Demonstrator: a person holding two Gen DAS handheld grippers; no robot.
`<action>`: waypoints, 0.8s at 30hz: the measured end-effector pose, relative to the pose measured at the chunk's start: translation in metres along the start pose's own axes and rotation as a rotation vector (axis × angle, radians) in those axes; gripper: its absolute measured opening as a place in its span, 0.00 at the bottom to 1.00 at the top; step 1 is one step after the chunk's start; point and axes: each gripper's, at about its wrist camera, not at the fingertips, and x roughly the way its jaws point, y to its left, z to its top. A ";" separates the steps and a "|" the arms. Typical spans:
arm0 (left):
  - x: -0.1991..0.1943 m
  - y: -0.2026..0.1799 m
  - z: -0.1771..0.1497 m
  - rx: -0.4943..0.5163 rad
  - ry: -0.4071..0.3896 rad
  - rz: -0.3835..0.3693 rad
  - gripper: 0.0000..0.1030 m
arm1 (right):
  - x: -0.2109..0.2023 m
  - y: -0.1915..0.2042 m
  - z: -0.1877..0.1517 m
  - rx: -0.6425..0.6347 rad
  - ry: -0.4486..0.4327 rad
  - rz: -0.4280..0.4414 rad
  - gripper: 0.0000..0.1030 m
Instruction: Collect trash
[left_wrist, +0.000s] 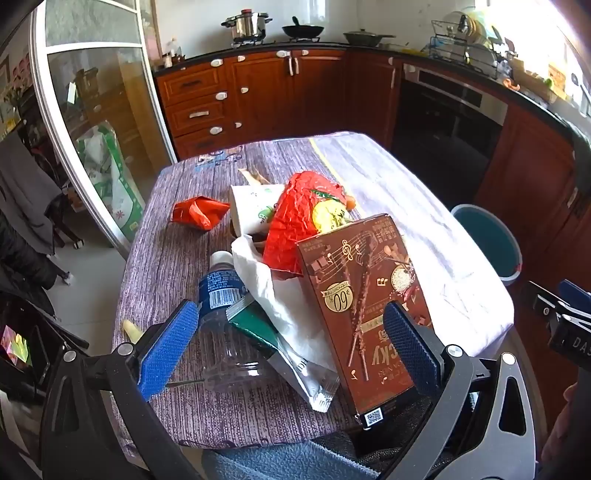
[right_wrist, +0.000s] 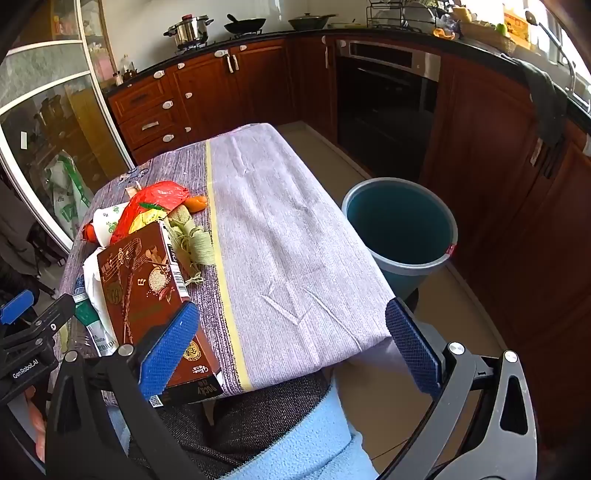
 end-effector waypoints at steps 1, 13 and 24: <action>0.000 0.000 0.000 0.000 -0.001 0.000 0.97 | 0.000 0.000 0.000 0.002 -0.001 0.000 0.94; -0.003 -0.001 0.003 -0.001 -0.003 0.000 0.97 | -0.006 0.000 0.001 0.002 0.005 0.000 0.94; -0.003 0.002 0.003 -0.007 -0.004 0.000 0.97 | -0.003 0.000 0.002 0.001 0.006 0.000 0.94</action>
